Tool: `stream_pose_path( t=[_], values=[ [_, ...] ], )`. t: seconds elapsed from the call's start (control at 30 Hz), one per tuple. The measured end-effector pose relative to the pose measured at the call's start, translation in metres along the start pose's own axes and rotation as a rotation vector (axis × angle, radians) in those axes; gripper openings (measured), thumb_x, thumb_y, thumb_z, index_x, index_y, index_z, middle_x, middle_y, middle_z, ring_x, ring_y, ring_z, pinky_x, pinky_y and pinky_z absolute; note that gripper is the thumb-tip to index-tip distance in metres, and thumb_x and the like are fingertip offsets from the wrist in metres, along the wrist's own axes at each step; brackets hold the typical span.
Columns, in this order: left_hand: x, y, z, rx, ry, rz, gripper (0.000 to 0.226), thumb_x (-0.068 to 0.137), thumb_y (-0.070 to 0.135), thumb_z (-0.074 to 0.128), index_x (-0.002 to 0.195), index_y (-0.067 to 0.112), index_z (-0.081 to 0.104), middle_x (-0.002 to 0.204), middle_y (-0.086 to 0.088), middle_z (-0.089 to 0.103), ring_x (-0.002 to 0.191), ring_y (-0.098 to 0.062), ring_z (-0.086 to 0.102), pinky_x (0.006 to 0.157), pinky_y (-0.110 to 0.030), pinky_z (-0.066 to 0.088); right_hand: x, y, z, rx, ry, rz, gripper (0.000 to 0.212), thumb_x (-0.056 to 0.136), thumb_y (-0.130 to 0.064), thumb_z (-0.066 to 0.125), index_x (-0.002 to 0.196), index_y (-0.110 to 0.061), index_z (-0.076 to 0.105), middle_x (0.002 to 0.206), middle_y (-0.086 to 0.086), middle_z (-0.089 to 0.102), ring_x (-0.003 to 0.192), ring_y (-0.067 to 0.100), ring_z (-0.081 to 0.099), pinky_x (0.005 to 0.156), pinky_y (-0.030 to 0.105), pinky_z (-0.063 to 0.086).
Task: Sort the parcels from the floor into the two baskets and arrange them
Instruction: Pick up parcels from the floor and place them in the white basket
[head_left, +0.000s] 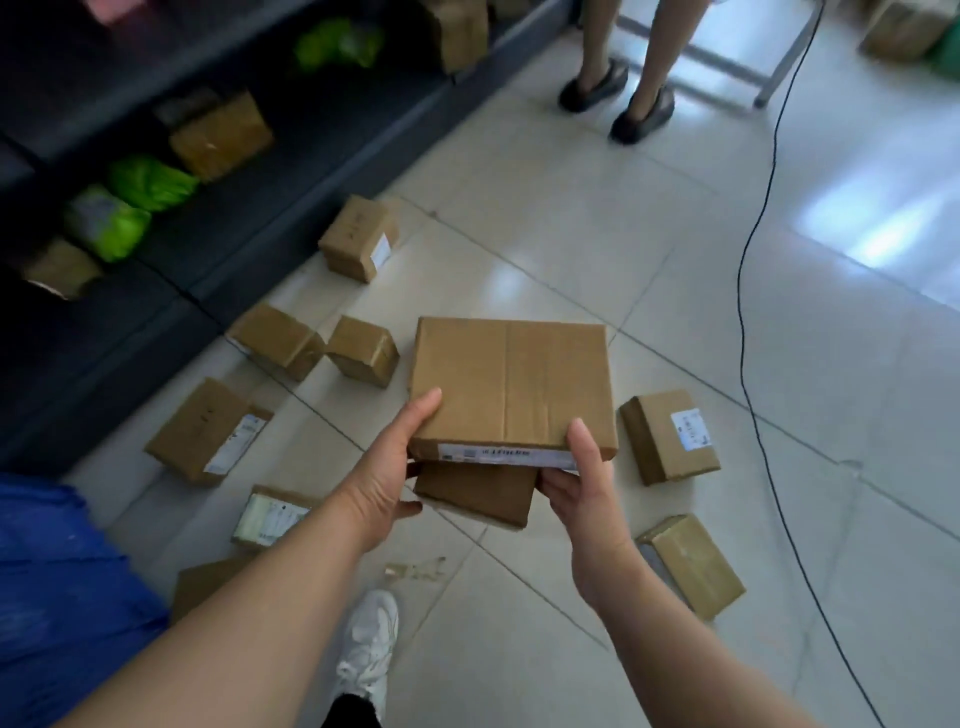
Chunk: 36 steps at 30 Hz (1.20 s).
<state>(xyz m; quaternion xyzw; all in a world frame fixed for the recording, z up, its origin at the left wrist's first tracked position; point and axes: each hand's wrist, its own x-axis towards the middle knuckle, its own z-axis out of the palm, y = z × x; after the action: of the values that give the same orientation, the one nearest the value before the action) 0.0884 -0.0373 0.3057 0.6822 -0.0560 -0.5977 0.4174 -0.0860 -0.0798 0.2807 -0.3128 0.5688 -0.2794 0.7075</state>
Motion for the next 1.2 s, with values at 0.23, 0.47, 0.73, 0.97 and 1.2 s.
stream_pose_path(
  t=[0.23,0.47,0.73,0.97,1.2],
  values=[
    [-0.193,0.116,-0.008,-0.109,0.111,0.104,0.066,0.074,0.073,0.05,0.124,0.03,0.049,0.119,-0.005,0.057,0.116,-0.027,0.048,0.109,-0.059,0.025,-0.13,-0.163,0.05,-0.138,-0.179,-0.184,0.088,0.065,-0.073,0.062,0.139,-0.027,0.046,0.122,-0.003,0.066,0.107,0.017,0.065,0.086,0.028,0.051],
    [-0.376,0.168,-0.064,-0.219,0.22,0.269,0.067,0.074,0.078,0.049,0.122,0.031,0.052,0.112,-0.002,0.063,0.108,-0.024,0.054,0.094,-0.044,0.037,-0.286,-0.255,0.127,-0.264,-0.377,-0.287,0.089,0.07,-0.071,0.057,0.14,-0.017,0.045,0.12,0.006,0.066,0.106,0.022,0.065,0.072,0.023,0.048],
    [-0.554,0.186,-0.183,-0.358,0.345,0.506,0.061,0.08,0.074,0.048,0.125,0.032,0.05,0.113,-0.006,0.066,0.103,-0.025,0.061,0.08,-0.038,0.049,-0.442,-0.282,0.252,-0.38,-0.557,-0.429,0.123,0.041,-0.094,0.06,0.141,-0.023,0.044,0.12,0.004,0.066,0.107,0.023,0.065,0.101,0.047,0.047],
    [-0.685,0.119,-0.342,-0.47,0.53,0.602,0.049,0.087,0.066,0.047,0.116,0.028,0.059,0.103,-0.003,0.07,0.093,-0.018,0.065,0.07,-0.03,0.054,-0.586,-0.199,0.392,-0.415,-0.793,-0.374,0.088,0.073,-0.076,0.057,0.14,-0.02,0.044,0.12,0.005,0.065,0.104,0.021,0.062,0.076,0.031,0.048],
    [-0.78,0.019,-0.476,-0.518,0.683,0.497,0.042,0.087,0.068,0.044,0.105,0.033,0.058,0.101,-0.001,0.068,0.097,-0.021,0.06,0.086,-0.038,0.05,-0.693,-0.079,0.501,-0.509,-0.961,-0.227,0.101,0.063,-0.08,0.061,0.143,-0.021,0.045,0.122,0.005,0.065,0.108,0.023,0.063,0.089,0.04,0.05]
  ],
)
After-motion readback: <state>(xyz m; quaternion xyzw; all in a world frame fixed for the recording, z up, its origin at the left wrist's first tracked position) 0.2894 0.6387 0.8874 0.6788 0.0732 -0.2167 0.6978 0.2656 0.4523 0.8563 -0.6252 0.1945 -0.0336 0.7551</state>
